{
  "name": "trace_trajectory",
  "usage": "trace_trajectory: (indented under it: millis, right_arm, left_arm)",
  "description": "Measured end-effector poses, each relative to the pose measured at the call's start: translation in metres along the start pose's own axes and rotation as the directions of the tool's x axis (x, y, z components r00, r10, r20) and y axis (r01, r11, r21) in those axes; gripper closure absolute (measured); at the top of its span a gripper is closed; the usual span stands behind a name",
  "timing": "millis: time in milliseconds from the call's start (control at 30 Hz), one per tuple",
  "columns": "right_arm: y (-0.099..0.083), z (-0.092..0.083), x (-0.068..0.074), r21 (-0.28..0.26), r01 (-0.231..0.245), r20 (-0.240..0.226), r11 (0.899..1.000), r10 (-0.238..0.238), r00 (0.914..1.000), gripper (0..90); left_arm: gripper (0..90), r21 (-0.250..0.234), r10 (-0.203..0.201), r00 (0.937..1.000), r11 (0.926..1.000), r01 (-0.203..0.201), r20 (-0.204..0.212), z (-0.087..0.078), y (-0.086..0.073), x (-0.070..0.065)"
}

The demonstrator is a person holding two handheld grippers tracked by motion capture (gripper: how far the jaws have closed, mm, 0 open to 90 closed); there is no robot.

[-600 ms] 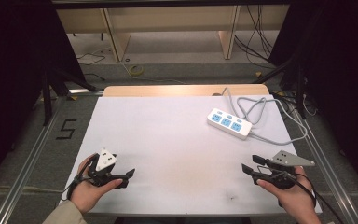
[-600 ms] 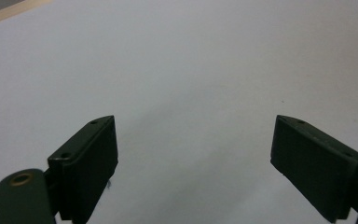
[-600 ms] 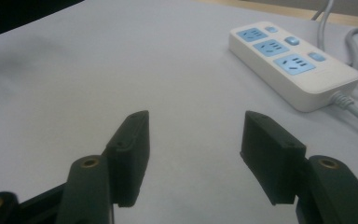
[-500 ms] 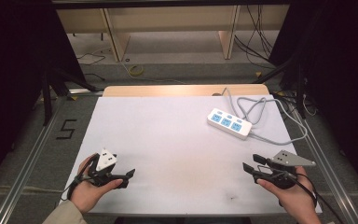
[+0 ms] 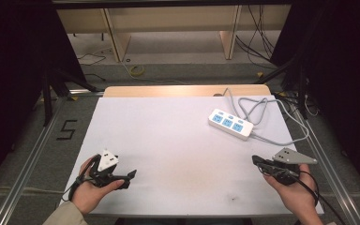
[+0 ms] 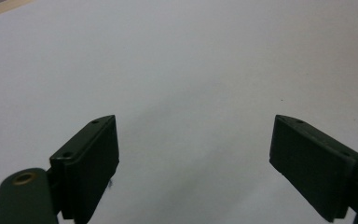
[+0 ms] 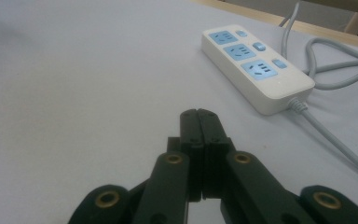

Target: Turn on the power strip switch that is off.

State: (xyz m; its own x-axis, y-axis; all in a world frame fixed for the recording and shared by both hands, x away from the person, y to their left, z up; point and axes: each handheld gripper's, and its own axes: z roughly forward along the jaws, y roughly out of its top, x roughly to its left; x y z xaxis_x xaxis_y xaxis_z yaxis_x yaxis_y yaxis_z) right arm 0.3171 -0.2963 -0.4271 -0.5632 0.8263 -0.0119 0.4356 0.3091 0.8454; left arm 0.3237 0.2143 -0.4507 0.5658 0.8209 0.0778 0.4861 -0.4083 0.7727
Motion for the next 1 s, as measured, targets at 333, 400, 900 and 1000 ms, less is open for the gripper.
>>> trace_trajectory:
  millis: [333, 400, 900, 1000]
  right_arm:
    - [0.006, 0.008, -0.003, 0.012, -0.004, -0.003, 1.000, 0.004, 1.0000, 90.0]
    - [0.008, 0.009, -0.003, 0.021, -0.001, 0.007, 1.000, 0.001, 1.0000, 90.0]
    - [0.015, 0.015, -0.005, 0.028, -0.011, 0.031, 1.000, 0.010, 0.9995, 90.0]
    - [0.018, 0.017, -0.006, 0.029, -0.007, 0.034, 1.000, 0.006, 0.9994, 90.0]
  left_arm:
    - [15.2, 0.002, 0.006, 1.0000, 1.0000, -0.006, 0.004, 0.002, 0.001, -0.002]
    - [15.2, 0.000, 0.004, 1.0000, 1.0000, -0.004, 0.003, 0.002, 0.001, -0.002]
    - [15.2, 0.000, 0.009, 1.0000, 1.0000, -0.009, 0.001, 0.001, 0.001, -0.002]
    - [15.2, 0.001, 0.012, 0.9999, 0.9999, -0.012, -0.001, 0.001, 0.001, -0.001]
